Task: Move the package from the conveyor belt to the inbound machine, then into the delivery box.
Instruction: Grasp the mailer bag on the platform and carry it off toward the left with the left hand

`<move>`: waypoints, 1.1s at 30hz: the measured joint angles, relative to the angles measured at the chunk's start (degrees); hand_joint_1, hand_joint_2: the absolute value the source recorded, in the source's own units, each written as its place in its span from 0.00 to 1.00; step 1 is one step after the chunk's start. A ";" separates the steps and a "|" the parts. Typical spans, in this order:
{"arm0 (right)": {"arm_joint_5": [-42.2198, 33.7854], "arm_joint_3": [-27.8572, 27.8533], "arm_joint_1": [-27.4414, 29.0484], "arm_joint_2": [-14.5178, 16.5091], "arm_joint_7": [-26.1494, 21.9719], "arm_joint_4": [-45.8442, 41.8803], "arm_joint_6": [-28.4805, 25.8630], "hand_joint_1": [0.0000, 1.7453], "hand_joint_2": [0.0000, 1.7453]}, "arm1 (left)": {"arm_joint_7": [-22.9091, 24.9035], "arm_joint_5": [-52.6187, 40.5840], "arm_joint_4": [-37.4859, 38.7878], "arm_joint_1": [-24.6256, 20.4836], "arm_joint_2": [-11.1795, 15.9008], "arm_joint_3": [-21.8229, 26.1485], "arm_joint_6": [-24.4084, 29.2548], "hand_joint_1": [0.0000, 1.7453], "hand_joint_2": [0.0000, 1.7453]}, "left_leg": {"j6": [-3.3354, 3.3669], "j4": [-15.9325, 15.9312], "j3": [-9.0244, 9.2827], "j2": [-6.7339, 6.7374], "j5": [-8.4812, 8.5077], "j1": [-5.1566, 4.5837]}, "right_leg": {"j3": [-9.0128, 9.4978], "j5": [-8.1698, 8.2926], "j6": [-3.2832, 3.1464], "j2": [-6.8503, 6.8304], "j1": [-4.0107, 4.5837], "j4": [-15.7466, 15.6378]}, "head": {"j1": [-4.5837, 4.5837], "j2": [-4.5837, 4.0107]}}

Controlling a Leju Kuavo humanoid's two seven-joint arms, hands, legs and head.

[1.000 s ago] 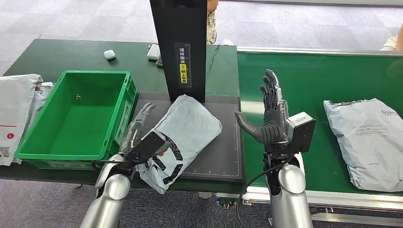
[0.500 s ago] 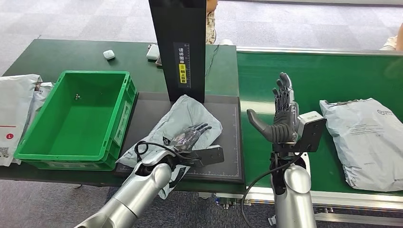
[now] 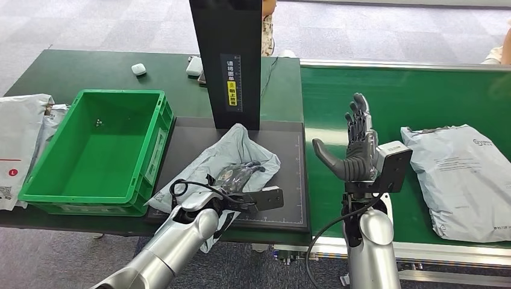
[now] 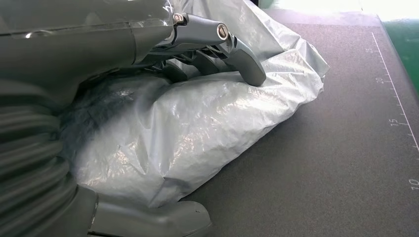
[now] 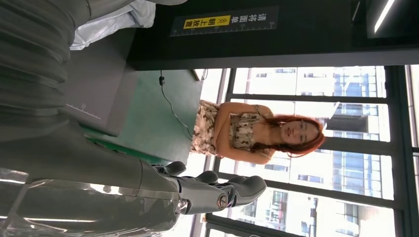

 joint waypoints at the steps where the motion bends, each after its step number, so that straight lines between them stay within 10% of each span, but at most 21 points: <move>1: 0.00 0.00 0.00 0.00 0.00 0.02 0.00 0.00 1.00 | 0.00 0.00 0.05 -0.02 0.00 0.00 0.00 0.24 1.00 | 0.00 0.00 0.00 0.00 0.00 0.00 | 0.00 0.00 0.00 0.00 0.00 0.00 | 0.00 0.00; 5: -0.01 0.00 -0.01 -0.01 0.00 0.08 -0.02 0.00 1.00 | 0.00 -0.01 0.20 -0.18 0.01 0.00 0.03 1.00 1.00 | 0.00 0.00 0.01 0.00 0.00 0.00 | 0.01 0.00 0.00 0.00 0.00 0.00 | 0.00 0.00; 33: -1.44 -0.03 -1.55 -0.02 -0.56 2.09 -1.12 0.00 1.00 | 3.63 -3.58 0.40 -0.26 0.14 4.88 4.70 1.00 1.00 | -0.01 0.00 0.17 0.00 0.01 0.00 | 0.15 0.01 0.00 0.01 0.02 0.01 | 0.00 0.00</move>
